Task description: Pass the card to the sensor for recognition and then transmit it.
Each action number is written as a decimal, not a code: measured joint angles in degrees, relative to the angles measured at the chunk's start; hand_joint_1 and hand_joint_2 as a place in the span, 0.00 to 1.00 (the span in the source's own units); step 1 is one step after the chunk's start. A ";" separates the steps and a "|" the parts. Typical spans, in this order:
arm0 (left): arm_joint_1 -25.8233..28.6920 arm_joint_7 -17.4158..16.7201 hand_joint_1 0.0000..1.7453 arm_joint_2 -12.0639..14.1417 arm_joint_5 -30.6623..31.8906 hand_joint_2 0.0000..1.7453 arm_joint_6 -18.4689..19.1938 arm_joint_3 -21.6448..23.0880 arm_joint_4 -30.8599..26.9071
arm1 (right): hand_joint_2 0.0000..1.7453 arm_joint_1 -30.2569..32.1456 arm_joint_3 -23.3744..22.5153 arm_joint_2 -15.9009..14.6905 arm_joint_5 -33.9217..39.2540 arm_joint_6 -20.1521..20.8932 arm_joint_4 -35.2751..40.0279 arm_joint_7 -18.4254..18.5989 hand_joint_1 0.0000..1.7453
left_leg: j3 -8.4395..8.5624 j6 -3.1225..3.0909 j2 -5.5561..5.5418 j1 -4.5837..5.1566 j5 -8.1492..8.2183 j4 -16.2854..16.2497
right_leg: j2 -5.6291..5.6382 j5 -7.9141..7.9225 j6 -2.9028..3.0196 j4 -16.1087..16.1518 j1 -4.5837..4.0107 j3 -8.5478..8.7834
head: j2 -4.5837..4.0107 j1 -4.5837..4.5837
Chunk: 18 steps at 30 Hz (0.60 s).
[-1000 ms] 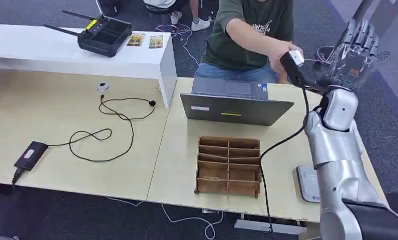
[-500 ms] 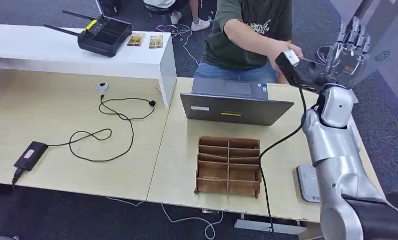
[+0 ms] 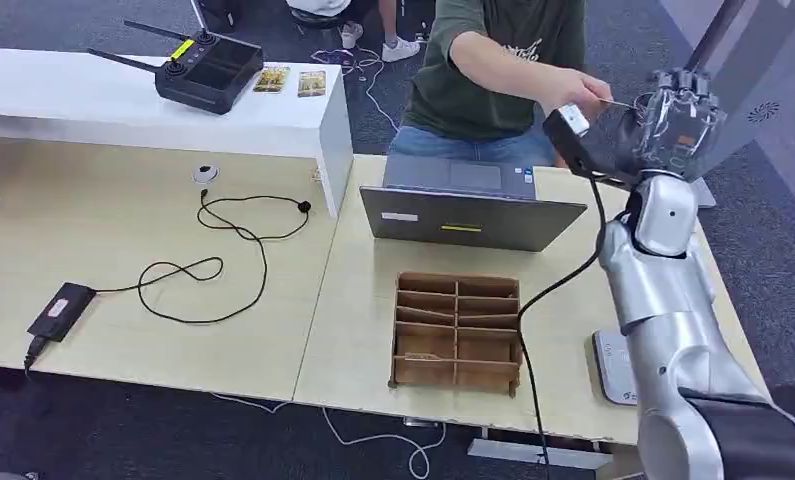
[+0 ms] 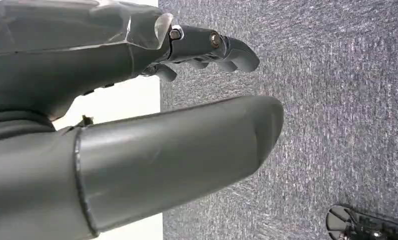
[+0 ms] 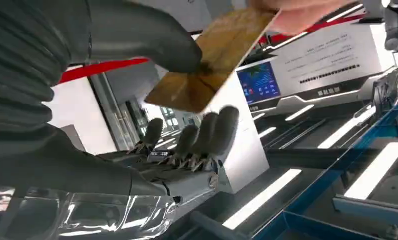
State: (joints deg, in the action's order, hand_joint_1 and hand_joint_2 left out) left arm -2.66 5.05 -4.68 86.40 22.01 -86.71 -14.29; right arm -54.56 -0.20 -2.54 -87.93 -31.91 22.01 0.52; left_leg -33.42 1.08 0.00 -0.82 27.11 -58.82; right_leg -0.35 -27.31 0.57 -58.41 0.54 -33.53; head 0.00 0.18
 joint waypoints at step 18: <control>0.09 -0.09 0.00 -0.02 0.00 0.00 0.09 0.00 0.00 | 1.00 -0.01 1.36 0.20 0.00 -0.17 -0.07 0.66 1.00 | 0.00 0.00 0.00 0.00 0.00 0.00 | 0.00 0.00 0.00 0.00 0.00 -0.01 | 0.00 -0.02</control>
State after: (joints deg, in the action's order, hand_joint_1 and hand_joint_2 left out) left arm -2.57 4.96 -4.70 86.40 22.10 -86.71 -14.29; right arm -54.58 1.16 -2.34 -87.93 -32.09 21.94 1.18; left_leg -33.43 1.08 0.00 -0.82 27.11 -58.82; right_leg -0.35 -27.31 0.57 -58.41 0.54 -33.54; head 0.00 0.15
